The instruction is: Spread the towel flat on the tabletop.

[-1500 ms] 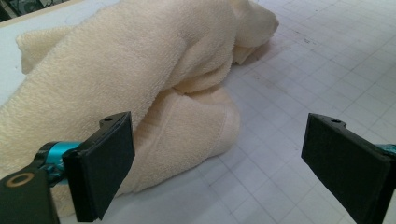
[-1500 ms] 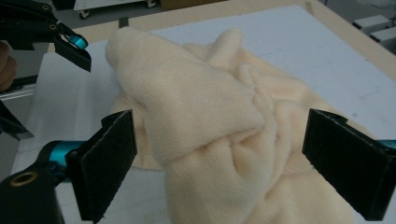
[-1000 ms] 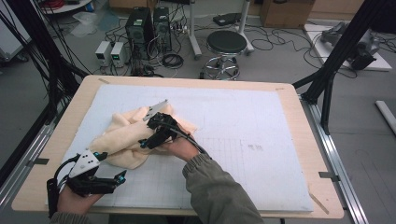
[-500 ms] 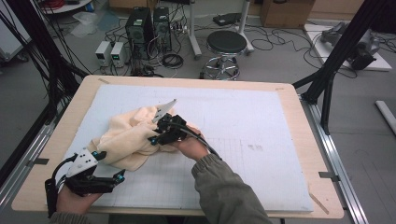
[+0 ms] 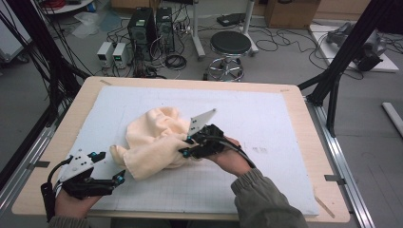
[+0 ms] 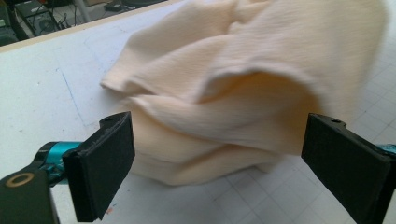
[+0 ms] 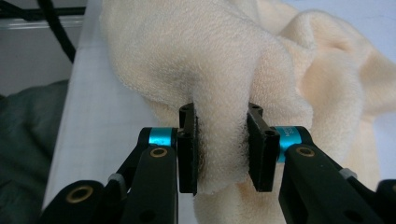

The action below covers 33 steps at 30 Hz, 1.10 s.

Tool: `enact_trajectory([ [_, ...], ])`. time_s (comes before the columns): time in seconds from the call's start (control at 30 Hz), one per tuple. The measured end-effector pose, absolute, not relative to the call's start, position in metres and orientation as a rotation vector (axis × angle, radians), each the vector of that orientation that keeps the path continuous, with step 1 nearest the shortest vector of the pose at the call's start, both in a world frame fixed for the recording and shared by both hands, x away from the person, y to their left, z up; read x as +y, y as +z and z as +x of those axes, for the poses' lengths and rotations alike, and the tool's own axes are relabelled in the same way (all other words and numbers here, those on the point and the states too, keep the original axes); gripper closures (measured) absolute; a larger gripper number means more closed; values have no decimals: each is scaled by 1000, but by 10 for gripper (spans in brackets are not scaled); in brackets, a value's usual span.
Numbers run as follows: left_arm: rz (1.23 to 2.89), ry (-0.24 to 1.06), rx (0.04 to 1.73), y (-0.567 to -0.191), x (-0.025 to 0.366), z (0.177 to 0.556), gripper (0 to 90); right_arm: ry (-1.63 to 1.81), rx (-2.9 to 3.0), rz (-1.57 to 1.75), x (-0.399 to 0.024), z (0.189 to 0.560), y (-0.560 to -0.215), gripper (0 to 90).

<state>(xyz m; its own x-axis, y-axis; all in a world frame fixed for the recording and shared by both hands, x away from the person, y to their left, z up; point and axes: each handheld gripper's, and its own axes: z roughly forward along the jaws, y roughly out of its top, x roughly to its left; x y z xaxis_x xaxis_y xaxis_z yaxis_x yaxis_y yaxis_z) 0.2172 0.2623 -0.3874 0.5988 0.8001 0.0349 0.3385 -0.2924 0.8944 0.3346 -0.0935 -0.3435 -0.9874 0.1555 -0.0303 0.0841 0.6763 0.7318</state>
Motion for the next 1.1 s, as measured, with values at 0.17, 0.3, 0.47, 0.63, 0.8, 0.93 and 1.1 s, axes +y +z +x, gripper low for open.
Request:
enact_trajectory([
  [0.17, 1877, 605, 913, -387, 259, 218, 101, 1215, 2779, 191, -122, 307, -338, 694],
  [0.3, 1875, 596, 910, -386, 255, 219, 101, 1192, 2787, 178, -135, 286, -341, 694],
  [0.47, 1882, 580, 898, -386, 250, 222, 101, 1254, 2806, 168, -141, 267, -348, 691],
  [0.63, 1912, 547, 852, -382, 238, 235, 129, 1337, 2773, 161, -141, 265, -349, 517],
  [0.8, 1941, 518, 823, -380, 225, 252, 161, 1496, 2683, 266, -160, 280, -336, 473],
  [0.93, 1989, 471, 790, -382, 207, 273, 235, 1412, 2636, 440, -172, 308, -346, 479],
  [1.1, 2064, 411, 762, -395, 188, 289, 326, 1268, 2714, 504, -158, 333, -370, 485],
])
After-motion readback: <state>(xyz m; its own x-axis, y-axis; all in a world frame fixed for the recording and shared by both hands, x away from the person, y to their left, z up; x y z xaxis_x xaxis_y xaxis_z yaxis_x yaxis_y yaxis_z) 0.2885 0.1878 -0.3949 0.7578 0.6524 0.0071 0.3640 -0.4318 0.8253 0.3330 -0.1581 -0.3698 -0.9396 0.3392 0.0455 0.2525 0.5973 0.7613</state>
